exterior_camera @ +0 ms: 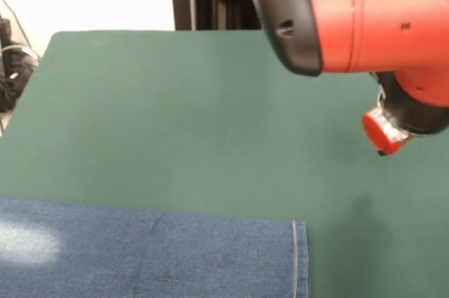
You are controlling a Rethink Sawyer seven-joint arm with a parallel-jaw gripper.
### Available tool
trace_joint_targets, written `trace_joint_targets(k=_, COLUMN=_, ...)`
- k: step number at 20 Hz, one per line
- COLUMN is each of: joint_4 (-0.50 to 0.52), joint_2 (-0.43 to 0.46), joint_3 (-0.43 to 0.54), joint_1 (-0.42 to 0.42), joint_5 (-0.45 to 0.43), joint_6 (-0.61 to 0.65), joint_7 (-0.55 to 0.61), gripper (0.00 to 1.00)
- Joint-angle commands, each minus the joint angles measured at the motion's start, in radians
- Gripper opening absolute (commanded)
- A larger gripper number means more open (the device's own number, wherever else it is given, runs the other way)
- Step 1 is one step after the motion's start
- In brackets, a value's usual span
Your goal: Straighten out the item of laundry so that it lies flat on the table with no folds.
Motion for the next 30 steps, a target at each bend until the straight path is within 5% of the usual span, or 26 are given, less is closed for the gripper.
trace_joint_targets(k=1, joint_4=0.171, joint_2=-0.006, joint_3=-0.032, joint_1=0.020, joint_5=-0.046, joint_6=-0.053, joint_7=0.324, gripper=0.00)
trace_joint_targets(k=7, joint_4=0.208, joint_2=-0.050, joint_3=-0.097, joint_1=-0.016, joint_5=-0.143, joint_6=-0.277, joint_7=0.288, gripper=0.00)
trace_joint_targets(k=12, joint_4=0.133, joint_2=-0.025, joint_3=-0.126, joint_1=-0.057, joint_5=-0.188, joint_6=-0.336, joint_7=0.270, gripper=0.00)
trace_joint_targets(k=20, joint_4=-0.233, joint_2=0.192, joint_3=-0.189, joint_1=-0.127, joint_5=-0.223, joint_6=-0.194, joint_7=0.249, gripper=0.00)
trace_joint_targets(k=30, joint_4=-0.425, joint_2=0.281, joint_3=-0.222, joint_1=-0.225, joint_5=-0.214, joint_6=-0.209, joint_7=0.268, gripper=0.00)
